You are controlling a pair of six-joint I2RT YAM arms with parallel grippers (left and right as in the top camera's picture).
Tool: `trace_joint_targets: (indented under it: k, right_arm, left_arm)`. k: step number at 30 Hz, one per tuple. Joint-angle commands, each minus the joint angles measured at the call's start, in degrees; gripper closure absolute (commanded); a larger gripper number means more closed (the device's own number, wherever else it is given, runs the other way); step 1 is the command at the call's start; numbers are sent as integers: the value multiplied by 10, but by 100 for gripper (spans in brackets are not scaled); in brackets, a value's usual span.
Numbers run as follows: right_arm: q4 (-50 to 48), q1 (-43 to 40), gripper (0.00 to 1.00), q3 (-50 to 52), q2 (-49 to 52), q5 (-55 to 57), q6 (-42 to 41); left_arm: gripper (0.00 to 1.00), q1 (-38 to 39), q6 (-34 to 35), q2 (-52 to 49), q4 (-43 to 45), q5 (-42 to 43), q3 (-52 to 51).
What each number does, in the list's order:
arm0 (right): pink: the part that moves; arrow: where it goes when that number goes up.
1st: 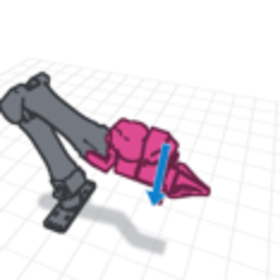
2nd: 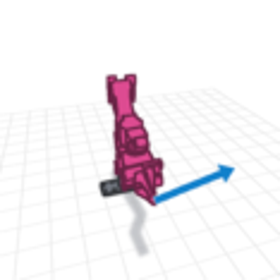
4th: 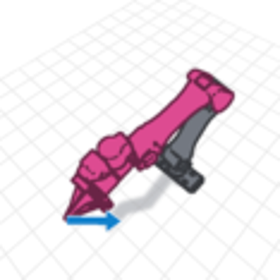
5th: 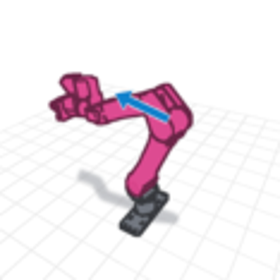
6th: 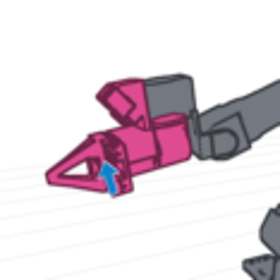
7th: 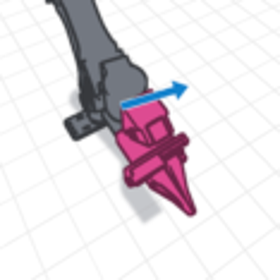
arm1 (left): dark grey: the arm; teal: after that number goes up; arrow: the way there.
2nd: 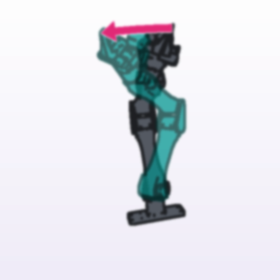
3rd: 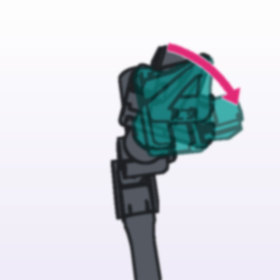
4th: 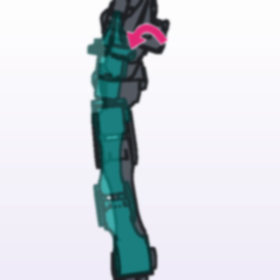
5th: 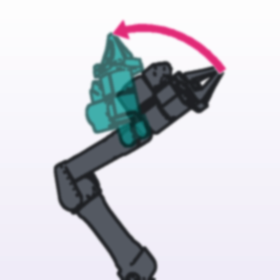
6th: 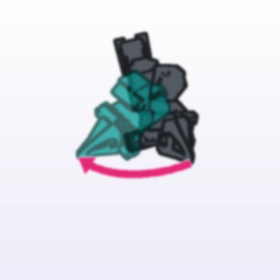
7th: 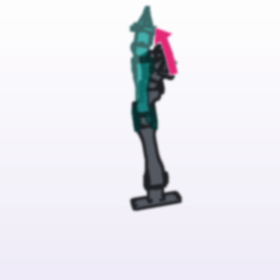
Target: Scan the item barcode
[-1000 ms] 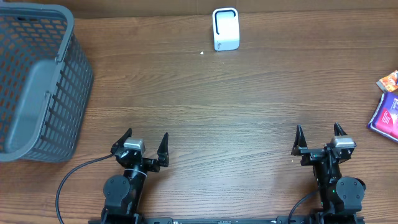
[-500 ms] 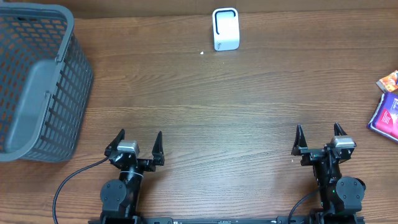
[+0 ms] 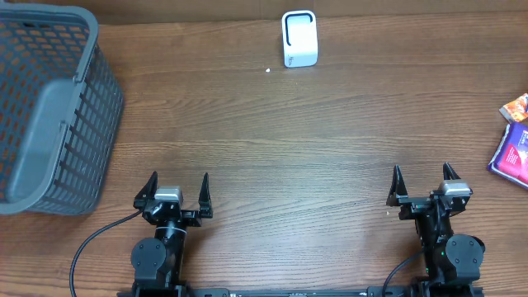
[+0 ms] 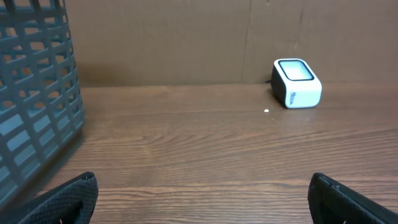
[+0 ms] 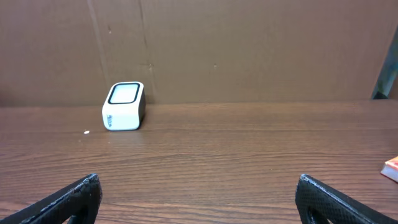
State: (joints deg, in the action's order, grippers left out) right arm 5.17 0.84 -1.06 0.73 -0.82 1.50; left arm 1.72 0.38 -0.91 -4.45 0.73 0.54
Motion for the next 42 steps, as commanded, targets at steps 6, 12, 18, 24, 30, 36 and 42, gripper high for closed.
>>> trace_joint_targets:
  k: [6, 12, 18, 24, 30, 36, 42]
  right_arm:
    - [-4, 3, 0, 6, -6, 5, 0]
    - [-4, 3, 0, 6, -6, 5, 0]
    - [-4, 3, 0, 6, -6, 5, 0]
    - [-4, 3, 0, 6, -6, 5, 0]
    - [-4, 3, 0, 6, -6, 5, 0]
    - [-4, 3, 0, 6, -6, 6, 0]
    - [-4, 3, 0, 6, -6, 6, 0]
  left_arm:
    - [0, -7, -25, 8, -1, -29, -3]
    - [0, -37, 19, 8, 0, -48, -3]
    - [0, -50, 34, 8, 1, -47, -3]
    - [0, -36, 33, 8, 1, -42, -3]
    - [0, -31, 21, 8, 1, -35, -3]
    - [0, -26, 13, 8, 0, -27, -3]
    - [0, -24, 13, 8, 0, -30, -3]
